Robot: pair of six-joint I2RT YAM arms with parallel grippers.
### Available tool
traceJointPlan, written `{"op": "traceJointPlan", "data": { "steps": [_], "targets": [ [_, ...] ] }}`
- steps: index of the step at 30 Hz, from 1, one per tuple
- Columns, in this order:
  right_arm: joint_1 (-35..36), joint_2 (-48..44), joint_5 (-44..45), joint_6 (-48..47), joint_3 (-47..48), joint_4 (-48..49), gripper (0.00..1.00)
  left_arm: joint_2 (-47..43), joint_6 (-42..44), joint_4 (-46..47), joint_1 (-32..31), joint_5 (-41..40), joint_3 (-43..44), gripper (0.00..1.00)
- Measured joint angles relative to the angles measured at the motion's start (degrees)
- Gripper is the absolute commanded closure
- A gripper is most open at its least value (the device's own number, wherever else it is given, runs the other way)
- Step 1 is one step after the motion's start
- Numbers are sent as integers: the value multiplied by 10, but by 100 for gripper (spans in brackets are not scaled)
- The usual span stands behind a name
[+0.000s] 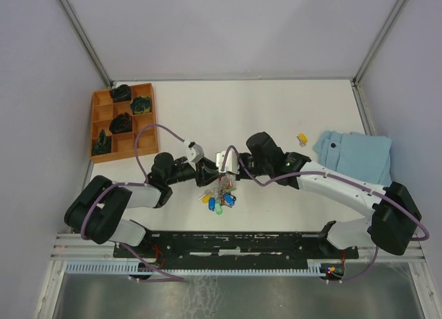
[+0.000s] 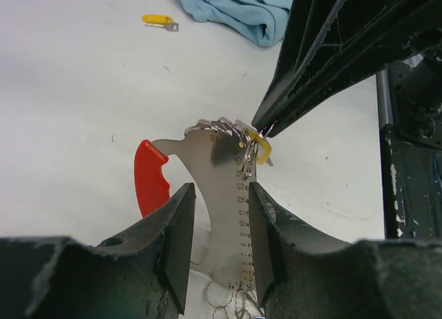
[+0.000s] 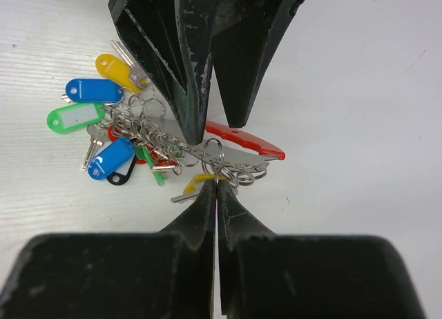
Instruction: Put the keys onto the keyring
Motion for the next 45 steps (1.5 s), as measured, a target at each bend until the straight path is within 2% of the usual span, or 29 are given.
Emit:
{"op": "traceJointPlan", "data": {
  "steps": [7, 16, 28, 30, 33, 45],
  "targets": [
    [0, 2, -15, -8, 3, -19, 99, 0, 56, -24, 0, 46, 4, 53],
    [0, 12, -23, -9, 8, -24, 99, 0, 88, -42, 0, 86, 27, 54],
    [0, 18, -34, -9, 19, -30, 99, 1, 88, -54, 0, 112, 40, 71],
    [0, 19, -36, -9, 20, -31, 99, 1, 88, -54, 0, 115, 42, 79],
    [0, 21, -38, -9, 21, -34, 99, 1, 88, -55, 0, 116, 46, 96],
    [0, 13, -25, -2, 9, -27, 99, 1, 72, -59, -1, 107, 47, 97]
  ]
}}
